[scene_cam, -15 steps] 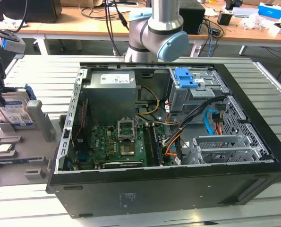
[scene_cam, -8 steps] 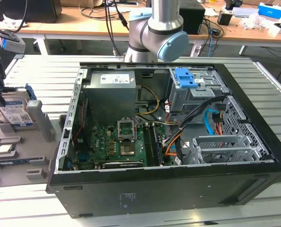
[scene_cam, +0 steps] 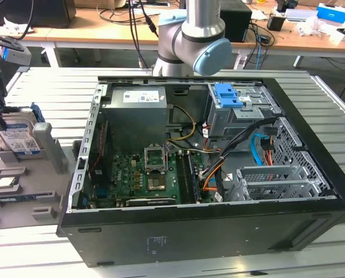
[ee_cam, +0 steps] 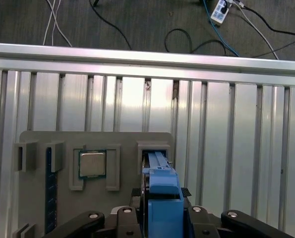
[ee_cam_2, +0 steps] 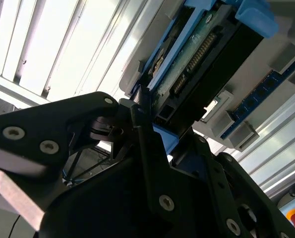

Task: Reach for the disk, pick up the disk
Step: 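Pick up the disk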

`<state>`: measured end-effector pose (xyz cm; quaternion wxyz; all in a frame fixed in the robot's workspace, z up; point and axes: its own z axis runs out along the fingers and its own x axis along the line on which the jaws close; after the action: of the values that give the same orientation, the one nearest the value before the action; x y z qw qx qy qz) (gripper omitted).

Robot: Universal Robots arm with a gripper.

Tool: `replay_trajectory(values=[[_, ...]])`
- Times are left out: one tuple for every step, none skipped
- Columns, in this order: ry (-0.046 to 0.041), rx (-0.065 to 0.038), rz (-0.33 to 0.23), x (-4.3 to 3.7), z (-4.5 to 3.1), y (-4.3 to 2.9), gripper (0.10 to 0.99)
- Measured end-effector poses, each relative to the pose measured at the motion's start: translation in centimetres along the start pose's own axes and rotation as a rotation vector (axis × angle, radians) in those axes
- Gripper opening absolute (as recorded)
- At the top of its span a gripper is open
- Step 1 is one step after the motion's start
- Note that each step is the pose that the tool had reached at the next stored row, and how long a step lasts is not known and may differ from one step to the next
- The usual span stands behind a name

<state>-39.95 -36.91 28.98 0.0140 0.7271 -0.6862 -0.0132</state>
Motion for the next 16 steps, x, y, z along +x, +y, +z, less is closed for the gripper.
replay_trajectory(values=[[0.0000, 0.000, 0.000, 0.00, 0.00, 0.00, 0.369], [0.0000, 0.000, 0.000, 0.00, 0.00, 0.00, 0.369], [0.0000, 0.000, 0.000, 0.00, 0.00, 0.00, 0.369], [0.0000, 0.000, 0.000, 0.00, 0.00, 0.00, 0.369], [-0.0001, 0.000, 0.000, 0.00, -0.01, 0.00, 0.369], [-0.0001, 0.000, 0.000, -0.01, -0.14, 0.00, 0.369], [0.0000, 0.000, 0.000, -0.02, -0.34, 0.01, 0.369], [0.0000, 0.000, 0.000, -0.02, -0.45, 0.01, 0.369], [0.0000, 0.000, 0.000, -0.03, -0.56, 0.02, 0.369], [0.0000, 0.000, 0.000, -0.03, -0.61, 0.02, 0.369], [0.0000, 0.000, 0.000, -0.03, -0.67, 0.02, 0.369], [0.0000, 0.000, 0.000, -0.03, -0.73, 0.02, 0.369], [0.0000, 0.000, 0.000, -0.03, -0.77, 0.03, 0.369], [0.0001, 0.000, 0.000, -0.03, -0.84, 0.03, 0.369], [0.0000, 0.000, 0.000, -0.03, -0.93, 0.03, 0.369], [0.0000, 0.000, 0.000, -0.03, -1.01, 0.04, 0.369]])
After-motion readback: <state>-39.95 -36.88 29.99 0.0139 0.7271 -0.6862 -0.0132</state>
